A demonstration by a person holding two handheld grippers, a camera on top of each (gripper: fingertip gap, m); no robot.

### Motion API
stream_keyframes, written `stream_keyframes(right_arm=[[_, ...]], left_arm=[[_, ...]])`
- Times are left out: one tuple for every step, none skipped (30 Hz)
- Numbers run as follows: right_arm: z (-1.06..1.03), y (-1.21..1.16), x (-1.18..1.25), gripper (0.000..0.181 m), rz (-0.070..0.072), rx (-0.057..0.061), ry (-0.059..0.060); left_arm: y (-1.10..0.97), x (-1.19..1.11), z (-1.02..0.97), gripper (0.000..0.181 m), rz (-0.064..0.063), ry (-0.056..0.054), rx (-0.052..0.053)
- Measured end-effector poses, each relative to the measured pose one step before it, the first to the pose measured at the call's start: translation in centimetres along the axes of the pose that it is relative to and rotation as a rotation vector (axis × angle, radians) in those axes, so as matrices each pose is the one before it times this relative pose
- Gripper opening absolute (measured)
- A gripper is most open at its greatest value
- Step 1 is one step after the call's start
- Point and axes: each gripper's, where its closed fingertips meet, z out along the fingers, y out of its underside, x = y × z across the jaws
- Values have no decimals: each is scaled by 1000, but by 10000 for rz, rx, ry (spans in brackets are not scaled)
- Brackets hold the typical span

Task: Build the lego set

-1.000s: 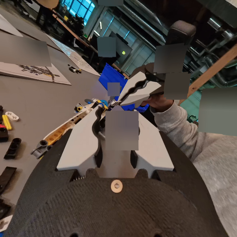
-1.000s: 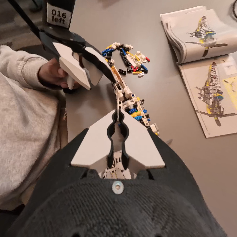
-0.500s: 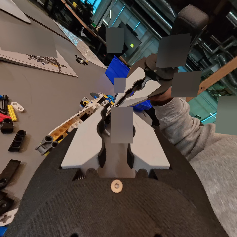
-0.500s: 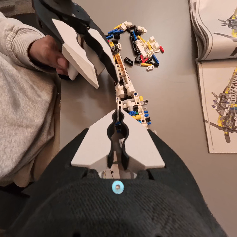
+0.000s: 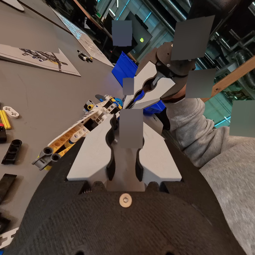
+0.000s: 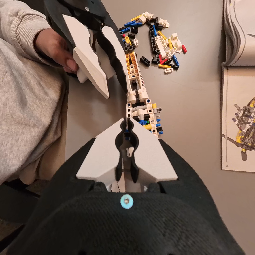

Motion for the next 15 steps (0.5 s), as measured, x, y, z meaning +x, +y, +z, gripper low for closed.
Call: stream_keyframes(right_arm=[[-13, 40, 18, 0, 28, -20, -42], [3, 33, 16, 0, 19, -7, -35], [2, 36, 11, 0, 16, -8, -33], [4, 53, 14, 0, 19, -16, -30], [-1, 24, 7, 0, 24, -9, -29], [5, 15, 2, 0, 24, -1, -26], [-3, 17, -7, 0, 18, -8, -19], [9, 20, 0, 0, 10, -10, -11], [3, 14, 6, 0, 6, -8, -1], [2, 1, 0, 0, 5, -6, 4], [5, 18, -4, 0, 1, -12, 5], [9, 15, 3, 0, -5, -16, 9], [0, 8, 2, 0, -2, -17, 3], [7, -4, -4, 0, 2, -16, -4], [-4, -22, -21, 0, -5, -9, -10]], left_arm=[[-3, -28, 10, 23, -12, -22, -2], [23, -31, 12, 23, -6, -18, -15], [36, -9, 5, 23, -11, -4, -24], [38, 1, 4, 23, -12, 2, -26], [-2, -5, 8, 23, -8, 1, -8], [6, -4, 10, 23, -7, 2, -3], [3, 1, -2, 23, -4, -1, -2], [7, 1, 7, 23, -3, -2, -4], [1, -9, -8, 23, -5, 2, -1], [-12, 5, 4, 23, -6, 5, 4], [12, 4, -2, 23, -6, 5, -4], [1, 2, 8, 23, -2, 4, -5], [6, 10, 7, 23, 0, 6, -4], [4, 5, -2, 23, 0, 3, -3], [-7, -6, 2, 23, -1, 0, 0]])
